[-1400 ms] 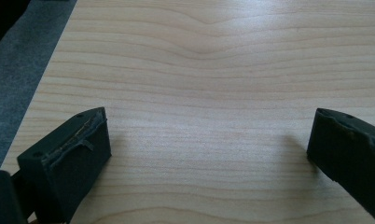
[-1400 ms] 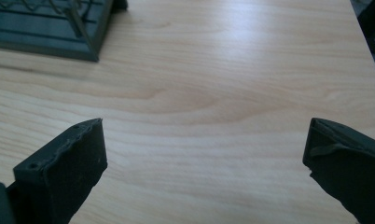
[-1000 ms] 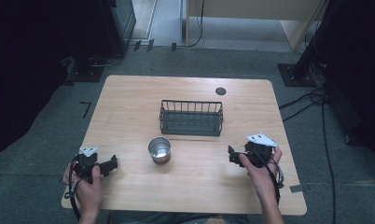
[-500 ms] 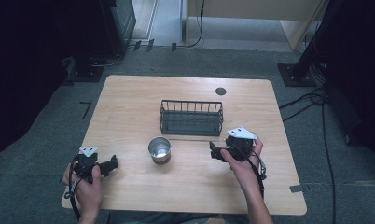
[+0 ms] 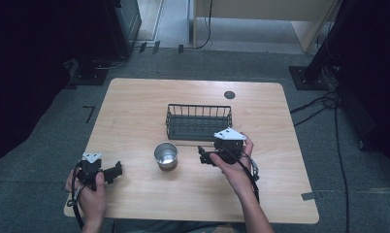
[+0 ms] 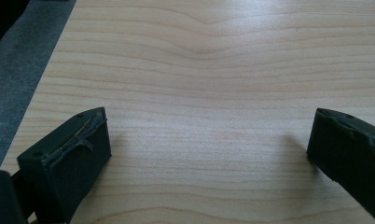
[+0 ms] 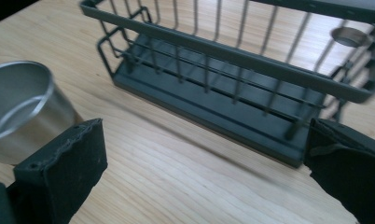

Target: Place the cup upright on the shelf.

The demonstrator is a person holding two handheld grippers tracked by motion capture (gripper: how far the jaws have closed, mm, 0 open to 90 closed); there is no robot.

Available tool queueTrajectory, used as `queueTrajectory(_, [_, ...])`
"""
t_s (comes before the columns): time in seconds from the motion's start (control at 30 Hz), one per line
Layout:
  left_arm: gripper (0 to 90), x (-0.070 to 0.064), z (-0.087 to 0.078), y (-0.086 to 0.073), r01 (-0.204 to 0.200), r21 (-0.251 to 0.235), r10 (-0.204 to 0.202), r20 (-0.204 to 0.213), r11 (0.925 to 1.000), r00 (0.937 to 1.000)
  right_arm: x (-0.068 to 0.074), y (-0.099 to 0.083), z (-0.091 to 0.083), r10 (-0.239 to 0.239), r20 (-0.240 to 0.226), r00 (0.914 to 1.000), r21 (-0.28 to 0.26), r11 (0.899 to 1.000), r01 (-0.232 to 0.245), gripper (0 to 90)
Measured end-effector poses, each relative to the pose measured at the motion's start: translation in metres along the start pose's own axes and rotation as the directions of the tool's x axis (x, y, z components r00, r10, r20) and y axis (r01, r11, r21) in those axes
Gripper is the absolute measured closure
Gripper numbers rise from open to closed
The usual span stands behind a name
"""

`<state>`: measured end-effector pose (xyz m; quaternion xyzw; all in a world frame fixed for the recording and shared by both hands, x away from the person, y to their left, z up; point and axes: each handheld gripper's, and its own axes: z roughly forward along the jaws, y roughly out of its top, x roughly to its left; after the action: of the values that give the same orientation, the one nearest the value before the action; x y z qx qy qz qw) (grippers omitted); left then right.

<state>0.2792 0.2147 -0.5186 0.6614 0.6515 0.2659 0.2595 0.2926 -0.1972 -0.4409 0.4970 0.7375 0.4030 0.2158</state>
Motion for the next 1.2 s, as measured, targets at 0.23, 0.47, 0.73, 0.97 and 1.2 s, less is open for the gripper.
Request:
queueTrajectory(0.23, [0.0,0.0,0.0,0.0,0.0,0.0,0.0,0.0,1.0,1.0,0.018,0.007,0.007,-0.018,-0.048,0.9987,-0.007,1.0,0.018,0.0])
queueTrajectory(0.47, [0.0,0.0,0.0,0.0,-0.001,0.001,0.001,0.0,1.0,1.0,0.038,0.014,0.015,-0.038,-0.086,0.9955,-0.012,0.999,0.037,0.0])
queueTrajectory(0.73, [0.0,0.0,0.0,0.0,0.001,-0.001,-0.001,0.0,1.0,1.0,0.059,0.018,0.022,-0.05,-0.133,0.9898,-0.013,0.999,0.049,0.0])
queueTrajectory(0.97, [0.0,0.0,0.0,0.0,0.0,-0.001,0.0,-0.001,1.0,1.0,0.075,0.021,0.03,-0.047,-0.175,0.9835,-0.01,0.999,0.046,0.0])
queueTrajectory(1.2, [0.0,0.0,0.0,0.0,0.001,0.0,-0.001,0.0,1.0,1.0,0.089,0.02,0.04,-0.051,-0.199,0.9787,-0.002,0.999,0.051,0.0])
